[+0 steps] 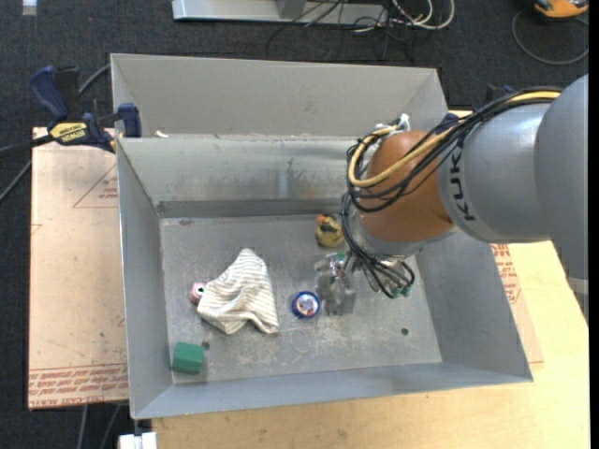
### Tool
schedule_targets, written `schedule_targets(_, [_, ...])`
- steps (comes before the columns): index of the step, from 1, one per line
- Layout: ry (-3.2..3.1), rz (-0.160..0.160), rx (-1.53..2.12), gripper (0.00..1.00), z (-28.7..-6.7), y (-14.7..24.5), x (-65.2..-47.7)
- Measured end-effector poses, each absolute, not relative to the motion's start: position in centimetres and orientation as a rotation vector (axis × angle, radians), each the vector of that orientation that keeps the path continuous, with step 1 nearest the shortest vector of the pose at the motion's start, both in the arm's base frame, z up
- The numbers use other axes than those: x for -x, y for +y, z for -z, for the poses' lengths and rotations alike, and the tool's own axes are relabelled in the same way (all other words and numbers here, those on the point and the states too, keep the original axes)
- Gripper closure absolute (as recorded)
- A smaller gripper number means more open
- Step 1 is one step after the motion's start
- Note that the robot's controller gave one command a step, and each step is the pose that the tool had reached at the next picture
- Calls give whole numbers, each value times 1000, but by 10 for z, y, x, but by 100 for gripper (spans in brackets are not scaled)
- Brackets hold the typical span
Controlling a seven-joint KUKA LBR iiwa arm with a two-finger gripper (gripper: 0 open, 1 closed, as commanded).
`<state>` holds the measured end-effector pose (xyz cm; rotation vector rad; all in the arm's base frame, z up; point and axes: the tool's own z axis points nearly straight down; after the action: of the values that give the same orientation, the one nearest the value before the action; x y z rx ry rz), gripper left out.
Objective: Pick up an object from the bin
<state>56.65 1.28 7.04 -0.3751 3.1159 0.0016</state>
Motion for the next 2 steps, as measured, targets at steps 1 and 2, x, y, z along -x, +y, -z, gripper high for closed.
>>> schedule_targets(1, [3117, -2, 376, 0, -70, 13, -566])
schedule_targets(2, [3116, -2, 375, 100, -70, 13, -566])
